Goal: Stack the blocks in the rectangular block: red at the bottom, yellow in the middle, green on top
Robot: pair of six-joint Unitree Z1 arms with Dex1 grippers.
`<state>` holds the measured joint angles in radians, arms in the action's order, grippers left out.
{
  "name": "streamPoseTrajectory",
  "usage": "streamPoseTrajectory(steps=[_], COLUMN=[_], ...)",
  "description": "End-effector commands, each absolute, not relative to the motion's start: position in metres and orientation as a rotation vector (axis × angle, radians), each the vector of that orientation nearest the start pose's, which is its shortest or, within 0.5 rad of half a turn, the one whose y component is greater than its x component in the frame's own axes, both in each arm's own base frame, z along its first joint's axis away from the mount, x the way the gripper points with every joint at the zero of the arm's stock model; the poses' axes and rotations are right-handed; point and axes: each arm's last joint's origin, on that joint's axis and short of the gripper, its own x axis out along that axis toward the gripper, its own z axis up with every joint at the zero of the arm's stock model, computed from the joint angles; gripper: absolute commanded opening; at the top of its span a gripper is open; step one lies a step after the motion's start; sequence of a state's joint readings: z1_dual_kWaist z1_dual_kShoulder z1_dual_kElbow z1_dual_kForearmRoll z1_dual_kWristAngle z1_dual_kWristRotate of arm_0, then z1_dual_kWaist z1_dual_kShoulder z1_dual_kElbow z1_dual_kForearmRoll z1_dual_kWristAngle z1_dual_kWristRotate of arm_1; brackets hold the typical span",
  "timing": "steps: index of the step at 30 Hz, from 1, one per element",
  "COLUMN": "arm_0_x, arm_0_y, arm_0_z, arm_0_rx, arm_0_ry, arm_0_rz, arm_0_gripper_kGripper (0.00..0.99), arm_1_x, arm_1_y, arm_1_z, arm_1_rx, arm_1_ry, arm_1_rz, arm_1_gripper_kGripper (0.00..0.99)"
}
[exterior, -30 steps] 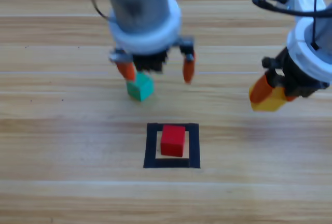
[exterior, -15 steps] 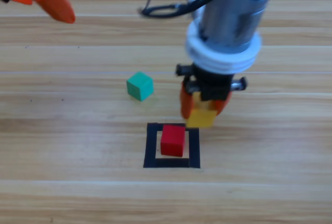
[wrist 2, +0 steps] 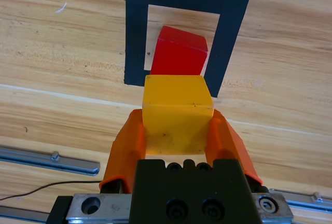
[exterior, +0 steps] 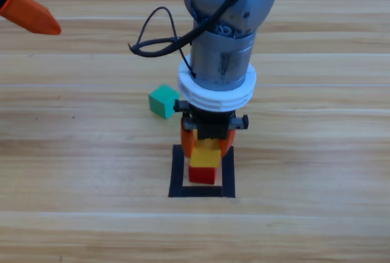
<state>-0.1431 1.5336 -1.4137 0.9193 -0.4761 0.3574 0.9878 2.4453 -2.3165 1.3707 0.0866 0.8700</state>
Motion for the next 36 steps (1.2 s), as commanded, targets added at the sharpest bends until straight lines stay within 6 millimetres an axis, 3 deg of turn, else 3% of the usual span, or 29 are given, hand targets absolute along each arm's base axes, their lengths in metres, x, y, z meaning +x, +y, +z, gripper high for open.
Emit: streamPoseTrajectory(steps=[1,19,36], arm_0_x=[0.263,0.253,0.255], arm_0_y=[-0.054,-0.053,-0.054], arm_0_z=[0.375,0.368,0.366], arm_0_rx=[0.103,0.068,0.067], arm_0_ry=[0.921,0.9,0.9], arm_0_rz=[-0.711,-0.682,-0.669], arm_0_gripper_kGripper=[0.99,0.99,0.99], arm_1_x=[0.27,0.279,0.285], arm_1_y=[0.436,0.437,0.436], arm_1_z=[0.206,0.192,0.18], arm_1_rx=[-0.021,-0.014,-0.023], arm_1_ry=[1.643,1.622,1.612], arm_1_rz=[0.136,0.066,0.027], arm_1_gripper_kGripper=[0.0,0.0,0.0])
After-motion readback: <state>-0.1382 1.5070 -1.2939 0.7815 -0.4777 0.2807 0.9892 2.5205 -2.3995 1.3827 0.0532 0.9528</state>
